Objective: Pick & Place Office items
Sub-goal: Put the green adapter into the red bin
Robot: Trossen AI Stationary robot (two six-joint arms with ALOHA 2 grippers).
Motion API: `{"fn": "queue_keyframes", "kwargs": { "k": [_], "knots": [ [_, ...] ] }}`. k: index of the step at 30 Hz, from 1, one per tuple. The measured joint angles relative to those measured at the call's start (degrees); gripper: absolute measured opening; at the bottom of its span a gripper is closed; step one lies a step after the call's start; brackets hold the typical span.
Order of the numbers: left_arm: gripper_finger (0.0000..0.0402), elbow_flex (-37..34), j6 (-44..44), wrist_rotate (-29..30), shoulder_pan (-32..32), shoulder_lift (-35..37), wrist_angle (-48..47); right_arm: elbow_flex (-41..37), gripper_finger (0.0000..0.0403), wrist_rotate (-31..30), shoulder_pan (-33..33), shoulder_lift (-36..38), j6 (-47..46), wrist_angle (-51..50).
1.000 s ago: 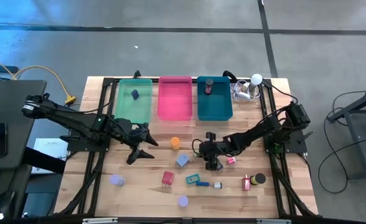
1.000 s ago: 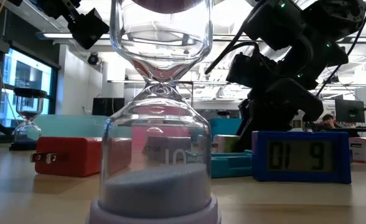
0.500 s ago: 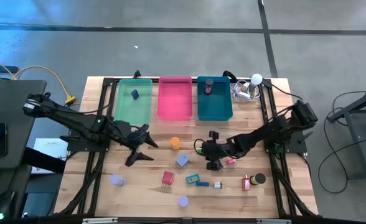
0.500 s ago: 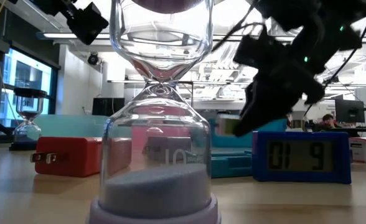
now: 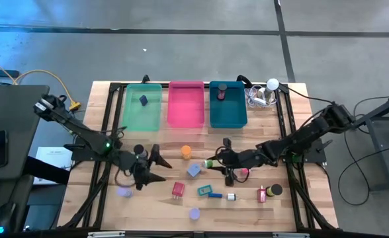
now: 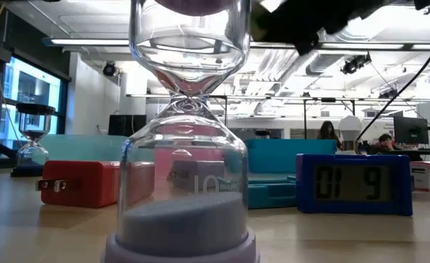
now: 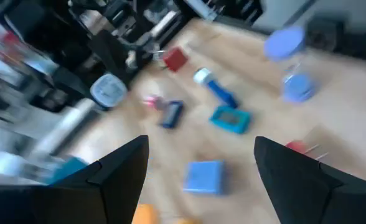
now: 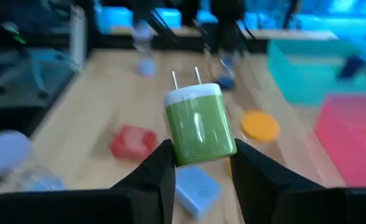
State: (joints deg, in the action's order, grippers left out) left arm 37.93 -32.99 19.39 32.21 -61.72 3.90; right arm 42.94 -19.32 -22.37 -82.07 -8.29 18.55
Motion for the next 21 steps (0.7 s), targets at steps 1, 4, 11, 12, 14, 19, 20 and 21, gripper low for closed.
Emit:
{"fn": "queue_keyframes", "kwargs": {
  "k": [1, 4, 11, 12, 14, 19, 20, 21],
  "knots": [
    [0.0284, 0.0, -4.0, 2.7, 0.8, -1.1, 2.0, 0.0, 0.0114, 1.4, 0.0, 0.0, 0.5, 1.2],
    [0.0284, 0.0, -13.8, 10.9, 3.2, -3.8, 7.2, 0.0, 0.0116, 5.0, 0.5, -0.7, 0.8, 5.5],
    [0.0284, 0.0, -27.2, 16.2, 4.9, -8.2, 17.2, 0.0, 0.0116, 9.7, 2.7, -3.1, 0.4, 9.3],
    [0.0283, 0.0, -28.0, 16.2, 4.6, -8.8, 18.7, 0.0, 0.0116, 10.9, 3.1, -3.6, 0.4, 9.8],
    [0.0283, 0.0, -28.7, 16.4, 3.6, -9.6, 19.3, 0.0, 0.0117, 13.1, 4.0, -4.5, 0.4, 11.9],
    [0.0284, 0.0, -28.5, 16.3, 1.0, -10.6, 19.6, 0.0, 0.0117, 18.0, 5.7, -5.9, 0.5, 15.7],
    [0.0284, 0.0, -28.5, 16.3, 0.6, -10.6, 19.8, 0.0, 0.0117, 18.2, 6.0, -6.1, 0.5, 15.7],
    [0.0283, 0.0, -28.5, 16.3, 0.2, -10.6, 20.0, 0.0, 0.0117, 18.2, 6.1, -6.3, 0.4, 15.6]
  ]
}}
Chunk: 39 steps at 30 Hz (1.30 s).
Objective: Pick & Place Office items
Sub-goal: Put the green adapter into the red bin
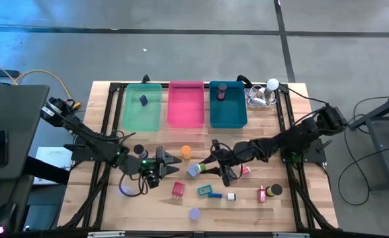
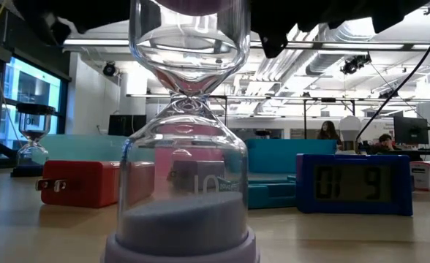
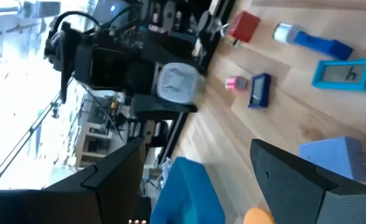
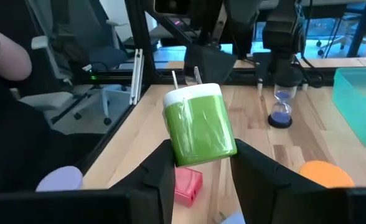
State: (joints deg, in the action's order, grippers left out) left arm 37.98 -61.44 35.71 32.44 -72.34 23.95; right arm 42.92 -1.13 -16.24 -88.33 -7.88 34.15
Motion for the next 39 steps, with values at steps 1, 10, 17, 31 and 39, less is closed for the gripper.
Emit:
{"fn": "queue_keyframes", "kwargs": {
  "k": [1, 10, 17, 31, 39],
  "knots": [
    [0.0283, 0.0, 0.0, -0.1, -0.4, 0.0, 0.4, 0.0, 0.0117, 0.0, 0.2, -0.1, -0.2, 0.0],
    [0.0283, 0.0, -3.0, -3.9, -5.1, 0.0, 1.9, 0.0, 0.0117, 0.7, 1.0, -0.1, -1.4, 0.0],
    [0.0283, 0.0, -0.6, -13.1, -8.2, -1.9, 5.8, 0.0, 0.0117, 0.9, 1.0, -0.1, -1.4, 0.0],
    [0.0283, 0.0, -9.2, -8.5, -8.6, -12.8, 23.0, 0.0, 0.012, 1.4, 1.0, -0.1, -1.5, -1.6],
    [0.0283, 0.0, -3.4, -8.6, -8.7, -12.8, 22.9, 0.0, 0.0117, 1.3, 1.0, -0.1, -1.5, -2.3]
  ]
}}
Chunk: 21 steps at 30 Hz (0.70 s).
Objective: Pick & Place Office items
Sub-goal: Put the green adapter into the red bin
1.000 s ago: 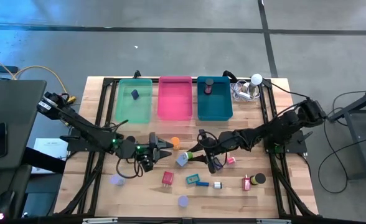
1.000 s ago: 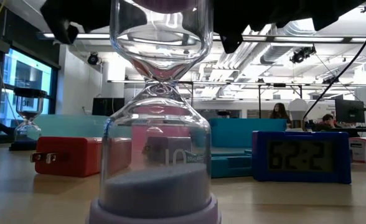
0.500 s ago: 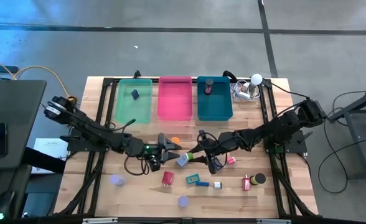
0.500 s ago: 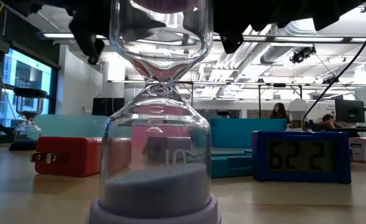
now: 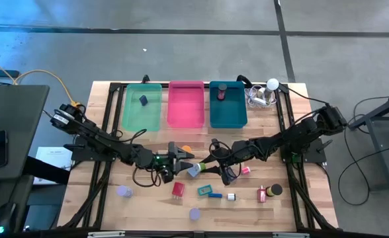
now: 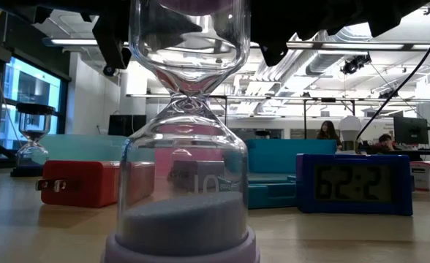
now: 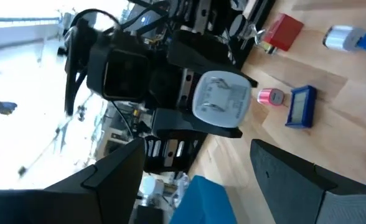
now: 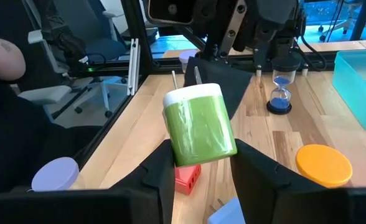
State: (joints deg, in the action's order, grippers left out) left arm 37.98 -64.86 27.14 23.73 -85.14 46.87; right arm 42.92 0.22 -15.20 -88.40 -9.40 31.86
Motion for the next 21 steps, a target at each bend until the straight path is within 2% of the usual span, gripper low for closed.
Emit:
{"fn": "queue_keyframes", "kwargs": {
  "k": [5, 10, 15, 21],
  "knots": [
    [0.0283, 0.0, 11.1, 1.5, 0.0, 0.0, -0.1, 0.0, 0.0124, 0.0, 0.0, 0.0, 0.0, 0.0],
    [0.0283, 0.0, 10.6, 2.0, -0.1, 0.0, -0.6, 0.0, 0.0118, -0.1, 0.0, 0.0, 0.1, 0.0],
    [0.0283, 0.0, 15.5, 1.9, 0.8, 0.0, -0.7, 0.0, 0.0124, 0.0, 0.0, 0.0, 0.0, -0.1],
    [0.0283, 0.0, 12.1, 1.9, 0.9, 0.0, -2.5, 0.0, 0.0118, 0.0, 0.0, 0.0, 0.2, -1.2]
  ]
}}
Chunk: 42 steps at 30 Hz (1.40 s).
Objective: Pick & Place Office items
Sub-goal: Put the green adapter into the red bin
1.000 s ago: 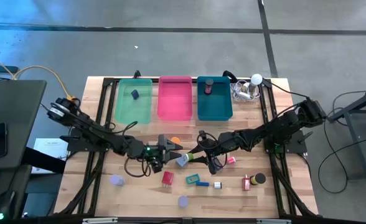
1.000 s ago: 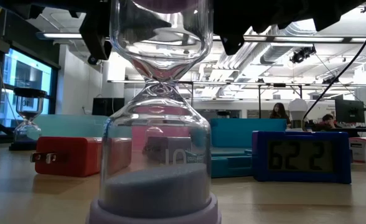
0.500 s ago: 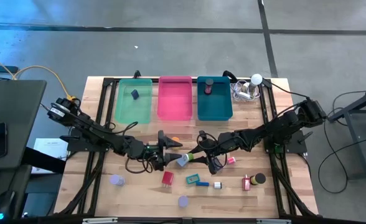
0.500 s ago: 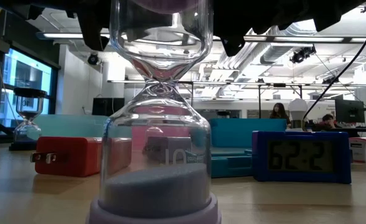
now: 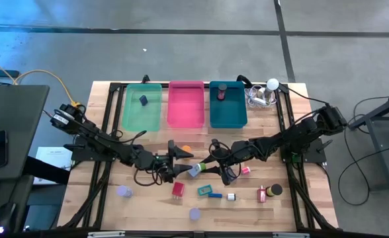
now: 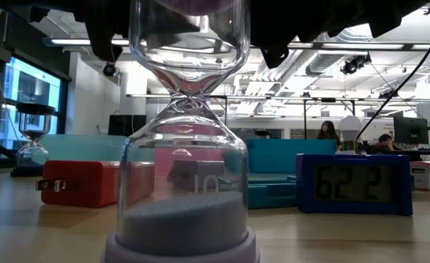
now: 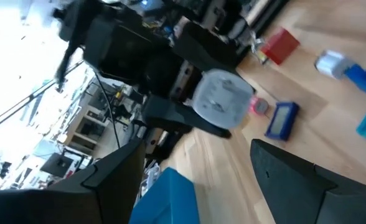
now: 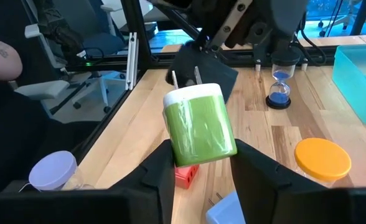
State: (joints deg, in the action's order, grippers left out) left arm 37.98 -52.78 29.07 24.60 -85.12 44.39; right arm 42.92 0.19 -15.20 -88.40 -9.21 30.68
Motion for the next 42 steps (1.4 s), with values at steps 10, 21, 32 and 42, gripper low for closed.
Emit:
{"fn": "queue_keyframes", "kwargs": {
  "k": [10, 21, 32, 42],
  "knots": [
    [0.0287, 0.0, 1.1, -1.2, -0.5, 0.0, -2.7, 0.0, 0.0118, 0.0, 0.0, 0.0, 0.0, -0.1],
    [0.035, 0.0, -0.7, -0.9, -1.2, 0.0, -3.3, 0.0, 0.0119, 0.0, 0.0, 0.0, 0.0, -0.1],
    [0.0354, 0.0, -7.5, -13.6, -1.7, 0.0, -0.9, 0.0, 0.0117, 0.0, 0.0, 0.0, 0.0, -0.1],
    [0.0354, 0.1, -6.5, -14.2, -4.4, 0.1, 1.6, 0.0, 0.0118, 0.0, 0.4, 0.0, -0.2, -0.1]
  ]
}}
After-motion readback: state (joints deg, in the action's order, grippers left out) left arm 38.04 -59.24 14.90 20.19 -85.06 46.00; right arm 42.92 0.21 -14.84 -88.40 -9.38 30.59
